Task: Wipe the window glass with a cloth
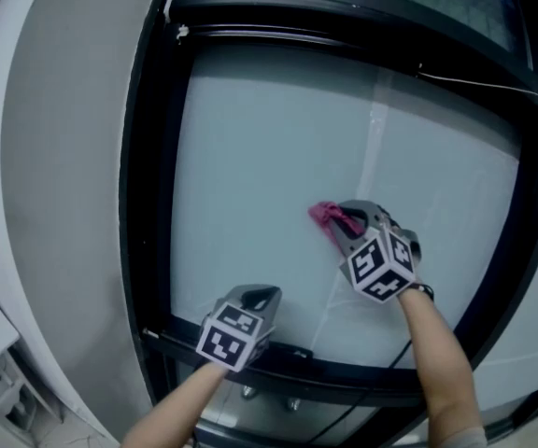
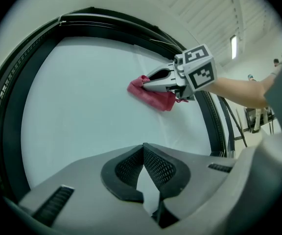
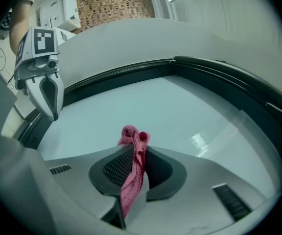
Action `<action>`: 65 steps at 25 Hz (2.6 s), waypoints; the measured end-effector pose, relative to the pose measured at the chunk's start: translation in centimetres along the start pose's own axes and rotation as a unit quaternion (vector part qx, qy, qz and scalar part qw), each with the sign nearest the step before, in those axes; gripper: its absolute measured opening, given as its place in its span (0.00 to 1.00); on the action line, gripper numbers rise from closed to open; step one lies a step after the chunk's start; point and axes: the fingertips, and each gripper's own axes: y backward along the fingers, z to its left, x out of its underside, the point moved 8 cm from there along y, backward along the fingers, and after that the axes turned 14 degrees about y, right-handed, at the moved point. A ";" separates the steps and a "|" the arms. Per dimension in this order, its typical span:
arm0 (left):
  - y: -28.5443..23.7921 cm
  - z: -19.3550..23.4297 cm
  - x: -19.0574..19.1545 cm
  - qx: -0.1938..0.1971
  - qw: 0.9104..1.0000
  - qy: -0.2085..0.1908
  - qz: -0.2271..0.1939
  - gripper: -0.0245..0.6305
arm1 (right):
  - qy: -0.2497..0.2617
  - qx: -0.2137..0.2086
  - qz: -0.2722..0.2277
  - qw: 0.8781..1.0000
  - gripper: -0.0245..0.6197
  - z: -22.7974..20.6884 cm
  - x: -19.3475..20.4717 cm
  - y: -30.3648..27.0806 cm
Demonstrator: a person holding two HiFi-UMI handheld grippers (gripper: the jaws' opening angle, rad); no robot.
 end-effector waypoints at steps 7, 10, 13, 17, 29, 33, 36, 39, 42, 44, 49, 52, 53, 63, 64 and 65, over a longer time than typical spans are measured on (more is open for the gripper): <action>0.1 -0.1 -2.4 -0.002 1.000 -0.020 -0.020 0.05 | -0.003 0.046 0.009 0.999 0.12 -5.5 -0.5 -0.6; 0.3 -0.3 -3.1 -0.001 0.999 -0.025 -0.028 0.05 | -0.001 0.057 0.010 0.998 0.12 -7.5 -0.8 -0.9; 0.4 -0.5 -3.7 -0.002 0.999 -0.033 -0.035 0.05 | -0.004 0.081 0.008 0.997 0.12 -9.9 -1.0 -0.8; 0.3 -0.7 -3.4 -0.002 0.999 -0.034 -0.034 0.05 | -0.011 0.117 0.017 0.993 0.12 -13.0 -0.9 -0.9; 0.8 0.0 -4.2 -0.006 0.998 -0.041 -0.040 0.05 | -0.020 0.205 0.021 0.978 0.12 -20.7 -1.5 -1.1; 1.0 0.2 -4.4 -0.010 0.998 -0.043 -0.044 0.05 | -0.038 0.229 0.018 0.973 0.12 -20.9 -1.1 -1.1; 0.9 0.1 -4.5 -0.011 0.998 -0.043 -0.044 0.05 | -0.045 0.253 0.014 0.966 0.12 -20.9 -0.9 -0.6; 0.7 0.0 -4.3 -0.009 0.998 -0.043 -0.040 0.05 | -0.047 0.280 0.013 0.959 0.12 -21.4 -0.4 0.6; 0.3 -0.3 -4.2 -0.006 0.998 -0.044 -0.037 0.05 | -0.052 0.294 0.022 0.954 0.12 -21.7 0.9 1.8; 0.0 -0.8 -4.2 -0.003 0.998 -0.046 -0.036 0.05 | -0.052 0.303 0.032 0.951 0.12 -21.8 2.0 2.7; -0.9 -1.8 -4.6 0.004 0.998 -0.049 -0.036 0.05 | -0.061 0.333 0.059 0.939 0.12 -22.3 5.0 4.6; -1.5 -2.7 -5.0 0.010 0.998 -0.051 -0.034 0.05 | -0.052 0.326 0.053 0.943 0.12 -22.4 5.4 5.1; -1.6 -2.9 -5.1 0.011 0.998 -0.051 -0.032 0.05 | -0.044 0.312 0.046 0.948 0.12 -22.2 5.3 5.0; -1.6 -3.0 -4.2 -0.002 0.999 -0.044 -0.018 0.05 | 0.026 0.150 0.008 0.988 0.12 -16.5 3.4 4.1; -1.5 -3.0 -3.9 -0.002 0.999 -0.042 -0.016 0.05 | 0.029 0.134 0.007 0.990 0.12 -15.5 3.5 4.1; -1.5 -3.1 -3.7 -0.002 0.999 -0.041 -0.014 0.05 | 0.031 0.120 0.007 0.992 0.12 -14.4 3.6 4.1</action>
